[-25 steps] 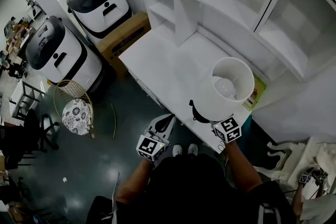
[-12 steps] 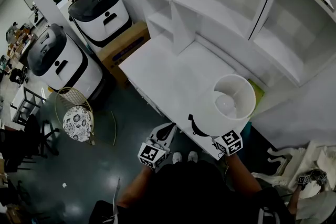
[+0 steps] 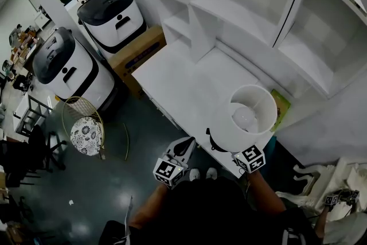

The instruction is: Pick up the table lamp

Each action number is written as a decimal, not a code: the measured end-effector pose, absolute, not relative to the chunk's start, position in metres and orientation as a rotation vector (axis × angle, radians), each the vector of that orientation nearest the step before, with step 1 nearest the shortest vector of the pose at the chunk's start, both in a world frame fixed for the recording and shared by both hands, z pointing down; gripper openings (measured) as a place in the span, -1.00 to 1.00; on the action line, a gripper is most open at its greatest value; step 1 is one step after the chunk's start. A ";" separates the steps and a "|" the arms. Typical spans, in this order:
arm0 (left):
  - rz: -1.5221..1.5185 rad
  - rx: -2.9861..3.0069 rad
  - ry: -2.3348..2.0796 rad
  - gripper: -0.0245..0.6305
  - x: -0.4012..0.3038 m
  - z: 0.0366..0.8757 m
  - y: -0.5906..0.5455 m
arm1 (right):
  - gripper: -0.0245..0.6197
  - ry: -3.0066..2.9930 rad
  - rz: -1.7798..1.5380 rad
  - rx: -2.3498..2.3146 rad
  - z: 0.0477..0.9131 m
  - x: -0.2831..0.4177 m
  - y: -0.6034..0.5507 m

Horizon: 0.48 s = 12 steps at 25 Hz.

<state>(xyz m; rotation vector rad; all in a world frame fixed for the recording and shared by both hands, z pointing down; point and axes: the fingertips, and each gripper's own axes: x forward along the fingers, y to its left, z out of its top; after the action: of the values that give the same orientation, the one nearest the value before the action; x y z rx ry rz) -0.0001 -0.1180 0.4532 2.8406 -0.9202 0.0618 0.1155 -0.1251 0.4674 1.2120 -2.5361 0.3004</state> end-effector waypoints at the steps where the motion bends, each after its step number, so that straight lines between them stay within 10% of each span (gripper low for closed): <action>1: 0.055 2.838 -0.922 -0.87 0.000 0.452 -0.119 | -0.47 -2.537 0.304 1.212 0.468 0.115 -0.125; 12: 0.068 2.837 -0.954 -0.87 -0.004 0.452 -0.122 | -0.48 -2.519 0.311 1.235 0.471 0.125 -0.129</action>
<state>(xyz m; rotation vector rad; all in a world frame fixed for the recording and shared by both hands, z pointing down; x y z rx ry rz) -0.0037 -0.1220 0.4515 2.8369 -0.9542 0.0681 0.1250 -0.1285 0.4714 1.2348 -2.5187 0.3114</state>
